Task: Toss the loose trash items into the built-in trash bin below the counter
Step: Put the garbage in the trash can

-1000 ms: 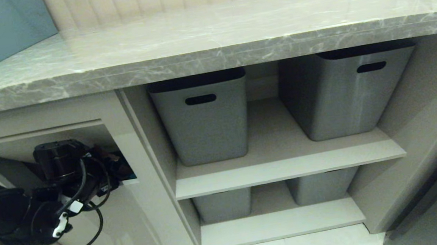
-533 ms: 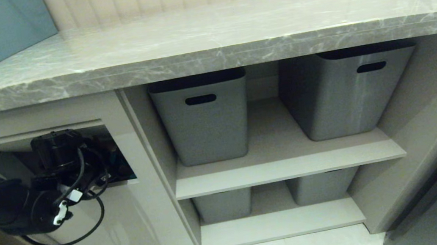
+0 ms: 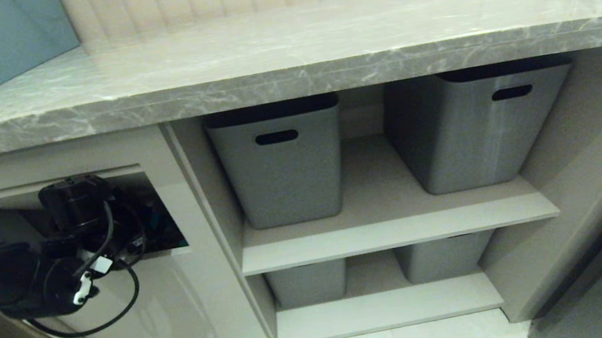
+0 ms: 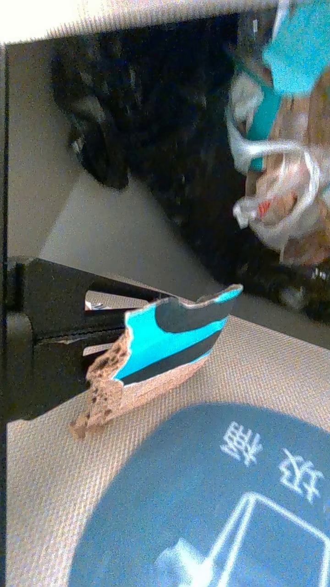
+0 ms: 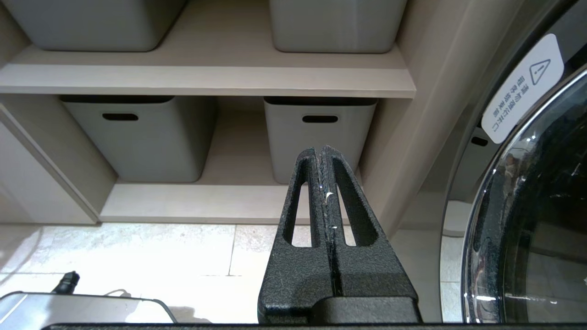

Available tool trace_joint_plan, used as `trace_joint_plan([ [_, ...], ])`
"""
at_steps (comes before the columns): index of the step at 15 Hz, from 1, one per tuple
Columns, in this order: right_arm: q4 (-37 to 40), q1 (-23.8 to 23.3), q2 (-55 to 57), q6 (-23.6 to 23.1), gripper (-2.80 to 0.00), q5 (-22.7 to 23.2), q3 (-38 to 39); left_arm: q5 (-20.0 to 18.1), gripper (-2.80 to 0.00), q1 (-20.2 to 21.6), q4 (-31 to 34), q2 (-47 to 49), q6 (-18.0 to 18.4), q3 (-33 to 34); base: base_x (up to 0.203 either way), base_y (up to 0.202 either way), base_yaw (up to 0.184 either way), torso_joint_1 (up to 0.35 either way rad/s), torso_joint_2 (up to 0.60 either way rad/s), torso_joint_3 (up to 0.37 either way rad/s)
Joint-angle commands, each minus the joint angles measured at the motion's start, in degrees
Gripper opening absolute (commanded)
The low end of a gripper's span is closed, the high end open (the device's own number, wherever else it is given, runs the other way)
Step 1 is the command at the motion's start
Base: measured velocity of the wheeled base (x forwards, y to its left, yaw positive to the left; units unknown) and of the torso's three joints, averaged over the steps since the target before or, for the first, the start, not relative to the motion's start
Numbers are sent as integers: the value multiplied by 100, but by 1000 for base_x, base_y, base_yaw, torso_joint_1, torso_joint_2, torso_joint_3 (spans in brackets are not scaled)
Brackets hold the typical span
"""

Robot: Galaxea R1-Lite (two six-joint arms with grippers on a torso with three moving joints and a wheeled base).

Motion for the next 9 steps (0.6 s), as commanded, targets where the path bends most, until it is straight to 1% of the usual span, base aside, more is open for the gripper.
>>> trace_joint_plan([
  [1, 2, 3, -5, -3, -280, 3, -6, 0, -280, 10, -17, 41, -59, -73, 0, 0, 0, 0, 0, 0],
  [5, 2, 4, -5, -3, -280, 3, -6, -1, -280, -19, -6, 159, -52, -300, 0, 0, 0, 0, 0, 0],
  [9, 2, 4, -5, -3, -280, 3, 2, -42, -280, -57, 64, 208, -43, -350, 0, 0, 0, 0, 0, 0],
])
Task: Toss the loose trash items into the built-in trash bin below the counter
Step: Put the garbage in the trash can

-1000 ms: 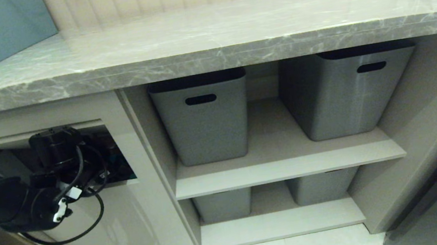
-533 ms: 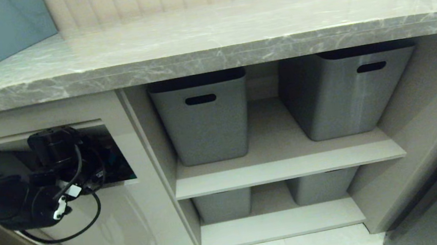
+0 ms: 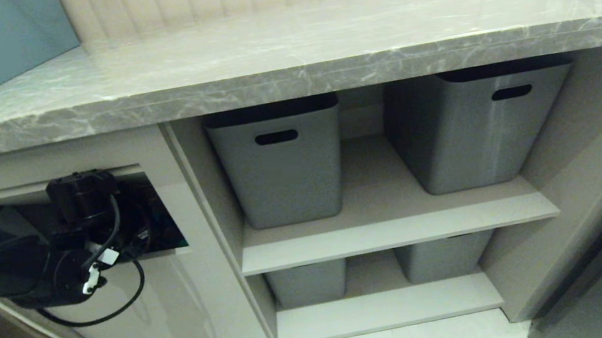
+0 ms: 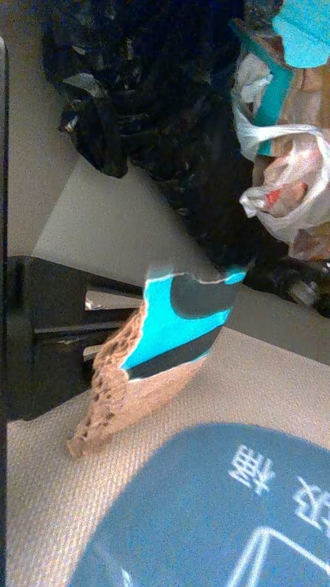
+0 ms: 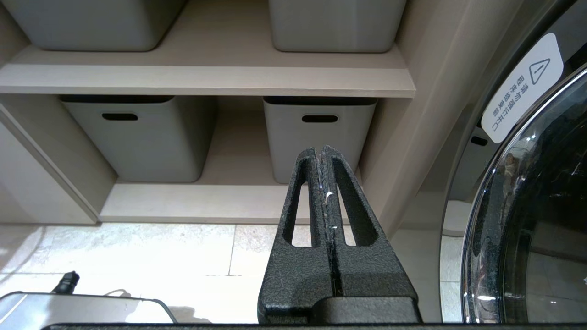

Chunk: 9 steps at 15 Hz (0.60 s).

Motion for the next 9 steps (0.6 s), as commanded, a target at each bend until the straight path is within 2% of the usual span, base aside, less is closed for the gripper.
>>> trace_joint_plan([
  [1, 0, 5, -4, -3, -280, 5, 2, -9, 0, -6, -22, 18, -62, -9, 0, 0, 0, 0, 0, 0],
  [9, -8, 6, -4, -3, -280, 5, 2, -69, 0, -18, -22, 150, -62, -121, 0, 0, 0, 0, 0, 0],
])
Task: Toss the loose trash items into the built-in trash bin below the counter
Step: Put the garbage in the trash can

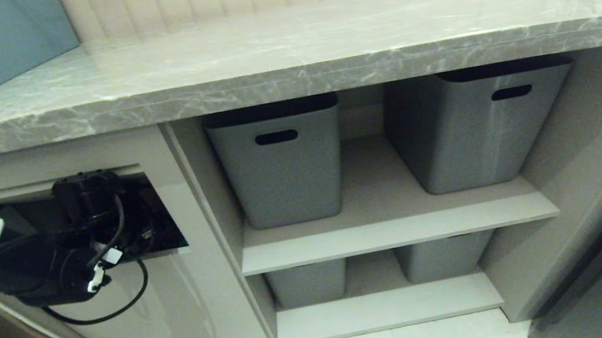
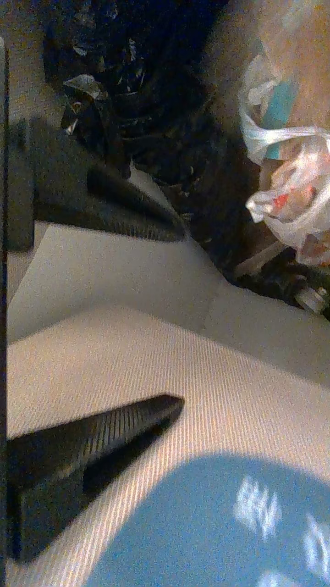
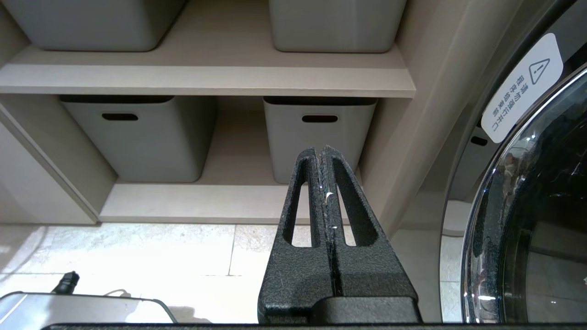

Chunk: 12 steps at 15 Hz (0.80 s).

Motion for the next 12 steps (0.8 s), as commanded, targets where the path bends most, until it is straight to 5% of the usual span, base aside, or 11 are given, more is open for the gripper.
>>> trace_joint_plan([
  [1, -1, 0, -4, -3, -280, 2, -4, -52, 0, -6, -32, 47, -65, -63, 0, 0, 0, 0, 0, 0],
  [7, -8, 4, -4, -3, -280, 2, 2, -30, 0, -1, -32, 76, -74, -56, 0, 0, 0, 0, 0, 0],
  [12, 0, -5, -4, -3, -280, 2, -6, 391, 0, -6, -58, -601, 163, 1040, 0, 0, 0, 0, 0, 0],
])
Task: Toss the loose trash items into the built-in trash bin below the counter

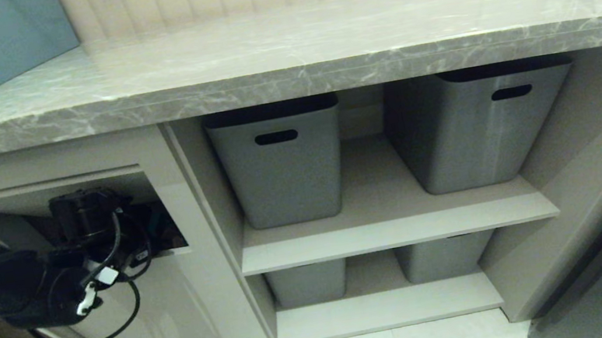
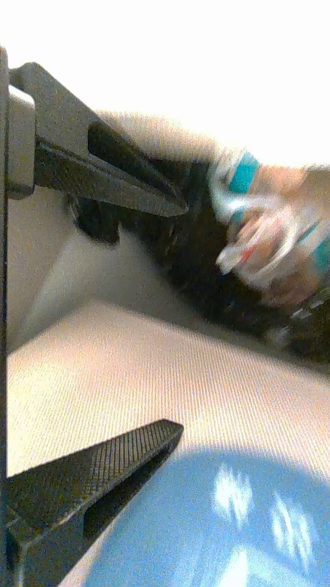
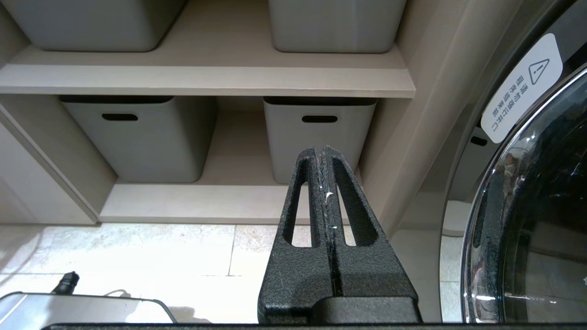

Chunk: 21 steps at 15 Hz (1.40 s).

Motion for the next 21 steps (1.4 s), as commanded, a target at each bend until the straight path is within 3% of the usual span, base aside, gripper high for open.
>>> trace_joint_plan([
  [1, 0, 3, -4, -3, -280, 5, 4, 110, 0, -18, -36, -561, -32, 494, 0, 0, 0, 0, 0, 0],
  [3, 0, 4, -4, -3, -280, 5, -2, 283, 0, -40, -10, -1400, 27, 1045, 0, 0, 0, 0, 0, 0],
  [4, 1, 4, -4, -3, -280, 5, 5, 397, -280, -47, 63, -1834, 111, 1269, 0, 0, 0, 0, 0, 0],
  [6, -5, -3, -4, -3, -280, 5, -4, 554, -280, -53, 408, -2762, 400, 1628, 0, 0, 0, 0, 0, 0],
  [7, -7, 4, -4, -3, -280, 5, -3, 578, -280, -56, 586, -3218, 714, 1735, 0, 0, 0, 0, 0, 0],
  [8, -3, 4, -4, -3, -280, 5, -1, 554, -280, -59, 723, -3621, 1303, 1823, 0, 0, 0, 0, 0, 0],
  [10, 1, 2, -4, -3, -280, 5, 1, 265, -280, -59, 859, -4388, 3034, 2146, 0, 0, 0, 0, 0, 0],
  [13, -7, 4, -4, -3, -280, 5, 5, -641, -280, -32, 938, -5531, 5790, 2975, 0, 0, 0, 0, 0, 0],
  [15, -5, 4, -4, -3, -280, 5, 5, -1107, -280, -23, 1115, -6439, 7359, 3654, 0, 0, 0, 0, 0, 0],
  [18, 1, -4, -4, -3, -280, 5, 5, -1349, -280, -23, 2303, -7989, 8961, 4145, 0, 0, 0, 0, 0, 0],
  [20, 1, 3, -4, -11, -280, 5, 4, -1387, -280, -26, 3414, -9149, 9733, 4289, 0, 0, 0, 0, 0, 0],
  [21, 1, 4, -4, 6, -280, -4, 5, -1375, -280, -26, 3662, -9520, 10068, 4428, 0, 0, 0, 0, 0, 0],
])
